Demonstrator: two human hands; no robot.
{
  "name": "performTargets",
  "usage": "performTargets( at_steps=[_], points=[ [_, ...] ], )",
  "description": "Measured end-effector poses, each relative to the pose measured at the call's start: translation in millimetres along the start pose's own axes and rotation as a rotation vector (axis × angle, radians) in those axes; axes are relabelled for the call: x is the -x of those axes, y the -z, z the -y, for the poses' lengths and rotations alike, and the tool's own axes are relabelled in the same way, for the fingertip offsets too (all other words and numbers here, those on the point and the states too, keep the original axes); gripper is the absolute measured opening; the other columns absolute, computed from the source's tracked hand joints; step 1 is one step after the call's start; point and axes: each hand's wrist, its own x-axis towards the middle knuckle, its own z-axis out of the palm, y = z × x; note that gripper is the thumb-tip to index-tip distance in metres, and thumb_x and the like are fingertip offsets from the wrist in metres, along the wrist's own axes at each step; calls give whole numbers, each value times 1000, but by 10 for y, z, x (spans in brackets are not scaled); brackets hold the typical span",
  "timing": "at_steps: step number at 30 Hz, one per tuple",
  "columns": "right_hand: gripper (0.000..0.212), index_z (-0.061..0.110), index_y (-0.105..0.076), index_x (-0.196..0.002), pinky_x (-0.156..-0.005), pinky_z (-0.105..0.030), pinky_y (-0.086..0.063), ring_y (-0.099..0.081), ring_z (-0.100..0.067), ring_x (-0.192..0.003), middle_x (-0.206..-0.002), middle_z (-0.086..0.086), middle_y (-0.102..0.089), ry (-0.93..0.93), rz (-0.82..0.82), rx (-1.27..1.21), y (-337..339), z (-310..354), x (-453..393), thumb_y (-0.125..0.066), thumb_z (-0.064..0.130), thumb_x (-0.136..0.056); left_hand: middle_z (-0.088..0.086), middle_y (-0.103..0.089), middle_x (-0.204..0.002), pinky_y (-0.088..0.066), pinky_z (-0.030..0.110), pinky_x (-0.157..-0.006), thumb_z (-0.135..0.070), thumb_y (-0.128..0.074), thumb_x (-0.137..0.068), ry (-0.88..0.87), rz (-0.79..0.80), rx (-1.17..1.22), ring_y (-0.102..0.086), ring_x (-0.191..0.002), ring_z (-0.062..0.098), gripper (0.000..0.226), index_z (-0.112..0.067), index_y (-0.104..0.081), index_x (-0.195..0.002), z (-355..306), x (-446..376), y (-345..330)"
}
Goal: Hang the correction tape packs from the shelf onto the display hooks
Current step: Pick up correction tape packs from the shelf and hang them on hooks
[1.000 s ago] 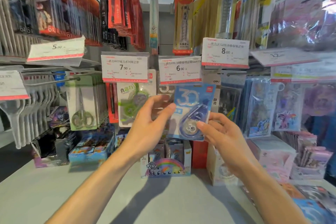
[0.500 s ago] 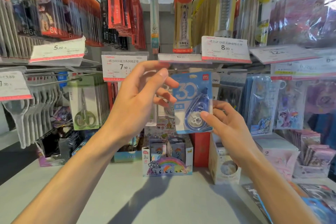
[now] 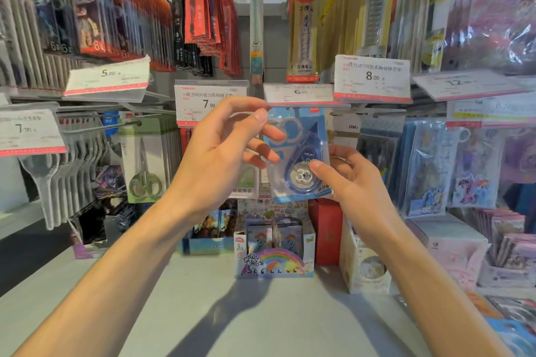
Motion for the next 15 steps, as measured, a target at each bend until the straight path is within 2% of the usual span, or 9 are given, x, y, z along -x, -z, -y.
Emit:
performTargets(
  at_steps=[7, 12, 15],
  points=[
    [29, 30, -60, -119, -87, -36, -58, -77, -9, -96, -102, 11, -81, -1, -23, -5, -5, -93, 1, -75, 31, -94, 3, -77, -86, -57, 28, -62, -26, -55, -97, 0, 12, -5, -71, -66, 21, 17, -20, -62, -111, 5, -7, 28],
    [29, 32, -60, -114, -68, -10, -53, -75, 2, -89, -96, 15, -80, 8, -61, 26, -74, -191, -68, -78, 32, -91, 5, -78, -90, -57, 28, -63, -26, -57, -98, 1, 26, -63, -72, -70, 23, 20, -18, -64, -115, 116, 50, 112],
    [29, 33, -58, -117, -68, -8, -51, -70, 10, -90, -101, 15, -76, 3, -95, 107, -135, -273, -125, -74, 33, -93, -2, -78, -89, -54, 20, -63, -27, -63, -97, 21, -16, -224, -73, -73, 14, 13, -22, -68, -108, 320, 147, 279]
  ],
)
